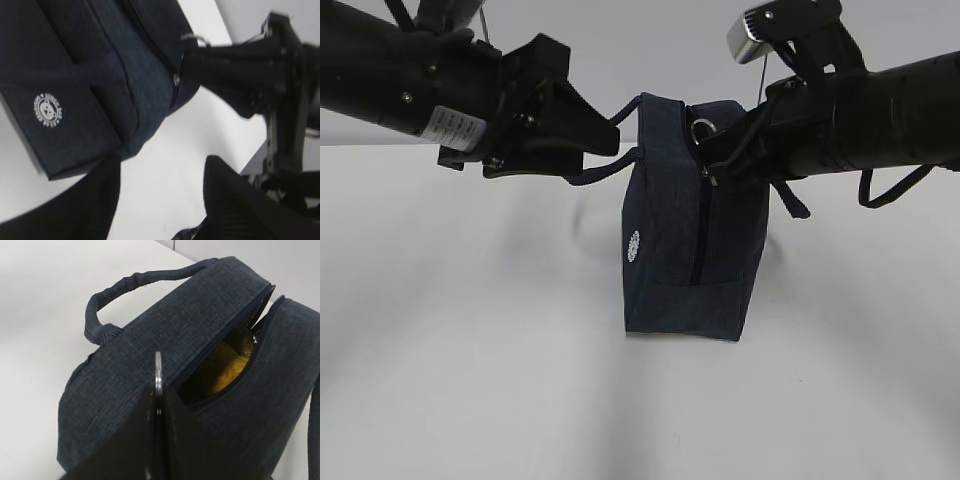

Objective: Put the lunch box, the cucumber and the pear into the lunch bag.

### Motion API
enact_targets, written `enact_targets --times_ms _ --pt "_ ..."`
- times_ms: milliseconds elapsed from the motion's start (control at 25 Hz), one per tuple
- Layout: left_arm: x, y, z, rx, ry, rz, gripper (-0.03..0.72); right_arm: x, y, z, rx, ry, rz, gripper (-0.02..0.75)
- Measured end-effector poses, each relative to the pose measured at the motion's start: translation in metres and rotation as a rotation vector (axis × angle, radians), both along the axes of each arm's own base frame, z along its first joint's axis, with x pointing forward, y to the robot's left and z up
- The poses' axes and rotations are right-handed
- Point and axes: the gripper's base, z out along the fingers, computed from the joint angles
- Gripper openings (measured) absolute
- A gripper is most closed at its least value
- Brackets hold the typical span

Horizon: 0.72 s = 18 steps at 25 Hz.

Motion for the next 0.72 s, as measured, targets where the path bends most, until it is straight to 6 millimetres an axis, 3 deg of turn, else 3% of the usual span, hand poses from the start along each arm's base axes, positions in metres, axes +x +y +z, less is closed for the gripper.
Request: enact_targets --times_ms 360,720 --pt "0.024 -0.017 -0.046 -0.129 0.238 0.062 0.381 0.0 0.0 0.0 0.002 0.001 -0.001 -0.016" --pt "0.039 -0.025 -0.065 -0.229 0.276 0.097 0.382 0.0 0.0 0.0 0.003 0.001 -0.002 -0.016"
